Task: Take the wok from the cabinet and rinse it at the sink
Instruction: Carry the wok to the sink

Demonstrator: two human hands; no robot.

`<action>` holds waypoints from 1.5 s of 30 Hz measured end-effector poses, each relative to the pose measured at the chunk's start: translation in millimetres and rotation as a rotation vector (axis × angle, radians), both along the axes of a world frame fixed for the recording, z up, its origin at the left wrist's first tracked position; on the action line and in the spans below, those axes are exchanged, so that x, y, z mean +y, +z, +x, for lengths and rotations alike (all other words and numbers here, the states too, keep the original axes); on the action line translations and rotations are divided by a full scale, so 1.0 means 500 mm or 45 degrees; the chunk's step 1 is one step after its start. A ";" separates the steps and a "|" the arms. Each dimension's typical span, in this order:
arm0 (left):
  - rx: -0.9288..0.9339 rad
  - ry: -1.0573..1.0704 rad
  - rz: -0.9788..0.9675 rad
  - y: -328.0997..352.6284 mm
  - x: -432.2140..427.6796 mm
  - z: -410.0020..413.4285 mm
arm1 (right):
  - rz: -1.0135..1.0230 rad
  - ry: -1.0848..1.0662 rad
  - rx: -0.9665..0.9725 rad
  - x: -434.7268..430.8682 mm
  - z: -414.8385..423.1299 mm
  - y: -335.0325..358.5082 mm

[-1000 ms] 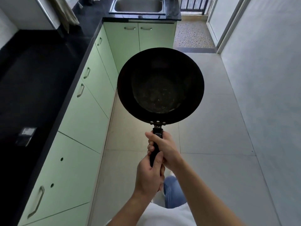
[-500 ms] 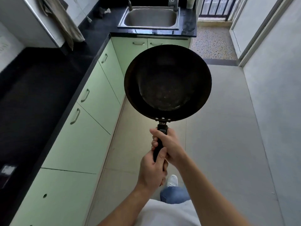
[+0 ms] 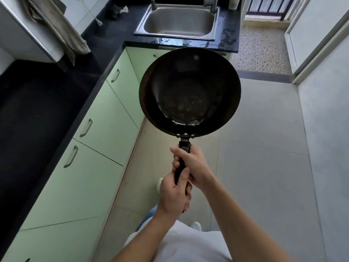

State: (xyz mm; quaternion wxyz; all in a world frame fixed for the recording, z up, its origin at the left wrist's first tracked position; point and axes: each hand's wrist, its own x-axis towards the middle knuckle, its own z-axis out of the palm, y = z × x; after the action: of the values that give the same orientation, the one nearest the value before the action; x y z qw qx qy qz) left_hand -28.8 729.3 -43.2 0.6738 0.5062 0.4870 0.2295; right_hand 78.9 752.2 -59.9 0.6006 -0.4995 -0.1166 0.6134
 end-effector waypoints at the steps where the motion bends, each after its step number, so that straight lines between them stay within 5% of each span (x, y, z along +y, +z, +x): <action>1: 0.005 0.005 -0.009 -0.004 0.020 0.012 | 0.000 0.005 0.000 0.020 0.012 -0.004; 18: -0.030 -0.143 -0.021 -0.015 0.625 0.229 | -0.007 -0.118 -0.067 0.595 0.236 0.004; 45: 0.069 0.065 -0.116 -0.070 1.225 0.722 | -0.084 0.031 0.060 1.226 0.717 -0.068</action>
State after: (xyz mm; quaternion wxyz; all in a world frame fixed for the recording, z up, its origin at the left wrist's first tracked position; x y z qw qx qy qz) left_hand 332.1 1341.8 -77.9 0.6766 0.4683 0.5278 0.2105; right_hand 437.4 1365.2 -93.9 0.5788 -0.5030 -0.0881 0.6358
